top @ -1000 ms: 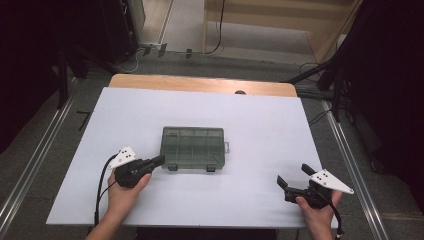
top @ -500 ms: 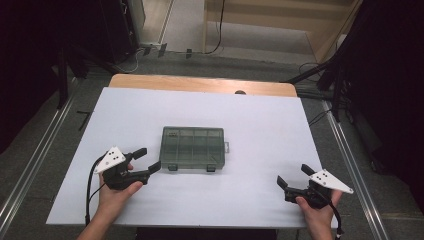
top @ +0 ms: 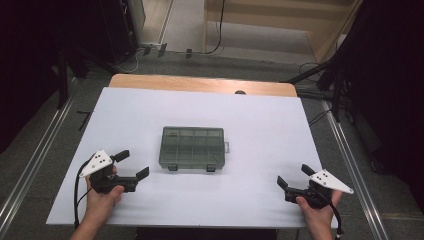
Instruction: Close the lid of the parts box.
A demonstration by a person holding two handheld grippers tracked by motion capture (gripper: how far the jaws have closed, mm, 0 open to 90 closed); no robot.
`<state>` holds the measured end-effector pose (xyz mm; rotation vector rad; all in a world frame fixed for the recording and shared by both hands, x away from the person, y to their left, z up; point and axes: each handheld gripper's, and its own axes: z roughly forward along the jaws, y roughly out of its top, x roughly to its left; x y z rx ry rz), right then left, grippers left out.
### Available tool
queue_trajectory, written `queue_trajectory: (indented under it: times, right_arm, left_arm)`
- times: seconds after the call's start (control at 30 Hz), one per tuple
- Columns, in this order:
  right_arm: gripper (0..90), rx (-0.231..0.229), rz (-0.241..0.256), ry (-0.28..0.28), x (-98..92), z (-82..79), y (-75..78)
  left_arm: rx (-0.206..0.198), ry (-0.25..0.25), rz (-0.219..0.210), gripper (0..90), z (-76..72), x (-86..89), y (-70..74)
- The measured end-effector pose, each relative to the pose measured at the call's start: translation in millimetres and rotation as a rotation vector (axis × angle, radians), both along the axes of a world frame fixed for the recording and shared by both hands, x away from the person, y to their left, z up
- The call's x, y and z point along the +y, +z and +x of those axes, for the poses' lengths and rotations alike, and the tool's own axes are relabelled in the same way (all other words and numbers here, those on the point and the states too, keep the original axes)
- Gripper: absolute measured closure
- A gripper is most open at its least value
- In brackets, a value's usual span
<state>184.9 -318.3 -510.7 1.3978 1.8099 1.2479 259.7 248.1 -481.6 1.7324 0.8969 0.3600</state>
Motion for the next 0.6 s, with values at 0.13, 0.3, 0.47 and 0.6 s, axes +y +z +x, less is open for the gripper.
queue_trajectory:
  times: [0.13,0.3,0.47,0.6]
  right_arm:
    - [0.0,-0.001,-0.003,-0.001,-0.3,0.1,-0.3]
    - [0.0,0.004,-0.003,-0.004,-0.4,-0.1,-0.4]
    - [0.0,0.004,-0.004,-0.007,-0.2,0.0,-0.9]
    - [0.0,0.003,-0.007,-0.006,-0.1,0.3,-1.5]
  left_arm:
    - [-0.002,0.010,0.016,0.0,-0.9,7.8,-0.6]
    - [0.009,0.024,0.036,0.0,-3.3,17.7,-2.2]
    - [0.016,0.034,0.039,0.0,-6.1,30.4,-5.1]
    - [0.024,0.058,0.067,0.0,-6.5,40.3,-7.0]
